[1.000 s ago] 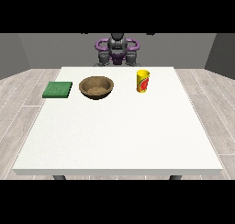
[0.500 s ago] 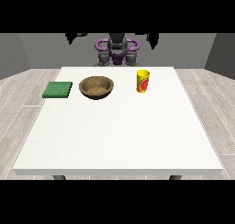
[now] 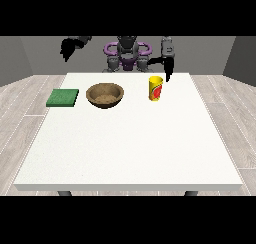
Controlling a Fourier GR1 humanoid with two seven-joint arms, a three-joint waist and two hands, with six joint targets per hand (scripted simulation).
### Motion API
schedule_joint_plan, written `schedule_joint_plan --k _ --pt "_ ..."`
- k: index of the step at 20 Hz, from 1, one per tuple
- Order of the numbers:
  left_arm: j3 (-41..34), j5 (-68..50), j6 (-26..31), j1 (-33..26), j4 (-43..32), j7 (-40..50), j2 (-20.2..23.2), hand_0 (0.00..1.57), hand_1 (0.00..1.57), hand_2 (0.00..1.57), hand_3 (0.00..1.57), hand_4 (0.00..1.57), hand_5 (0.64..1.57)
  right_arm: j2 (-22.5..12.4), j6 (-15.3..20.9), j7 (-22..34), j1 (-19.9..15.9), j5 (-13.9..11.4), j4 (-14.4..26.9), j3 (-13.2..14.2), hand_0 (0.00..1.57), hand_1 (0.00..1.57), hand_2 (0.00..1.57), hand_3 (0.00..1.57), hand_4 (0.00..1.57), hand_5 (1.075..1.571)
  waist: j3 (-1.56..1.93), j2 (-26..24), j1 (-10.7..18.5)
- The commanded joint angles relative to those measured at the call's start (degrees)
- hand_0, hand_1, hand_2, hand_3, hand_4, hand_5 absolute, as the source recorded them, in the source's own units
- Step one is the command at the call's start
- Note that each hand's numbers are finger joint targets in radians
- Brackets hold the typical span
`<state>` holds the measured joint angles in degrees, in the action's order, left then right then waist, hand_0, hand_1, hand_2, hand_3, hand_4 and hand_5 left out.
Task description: Pick the cup and pour the ball into the bowl, then pick the bowl and place it on the pad
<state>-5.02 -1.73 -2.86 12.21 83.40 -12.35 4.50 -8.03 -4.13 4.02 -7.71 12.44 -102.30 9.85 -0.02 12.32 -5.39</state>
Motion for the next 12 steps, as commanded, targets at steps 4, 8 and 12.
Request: schedule_joint_plan --k 4,8,12 --pt "-1.85 0.4 2.34 3.68 -16.62 -8.62 0.77 0.0 0.0 0.0 0.0 0.0 1.441 -1.96 -3.12 -3.25 0.94 2.02 6.47 3.46 0.0 0.0 0.0 0.0 0.67 1.56 0.01 -2.64 -0.32" --pt "-1.9 0.66 1.72 7.86 -22.92 -8.61 0.13 0.0 0.0 0.0 0.0 0.16 1.432 -0.64 -3.19 -6.61 1.81 -0.72 10.65 1.94 0.0 0.0 0.0 0.0 0.67 1.562 0.02 -4.65 0.17" --pt "-6.03 -0.1 2.47 11.44 -33.4 -18.93 2.26 0.0 0.0 0.0 0.0 0.19 1.423 -1.92 -3.02 -4.3 -1.16 0.41 7.99 2.21 0.0 0.0 0.0 0.0 0.67 1.563 -0.01 -0.63 -1.64"
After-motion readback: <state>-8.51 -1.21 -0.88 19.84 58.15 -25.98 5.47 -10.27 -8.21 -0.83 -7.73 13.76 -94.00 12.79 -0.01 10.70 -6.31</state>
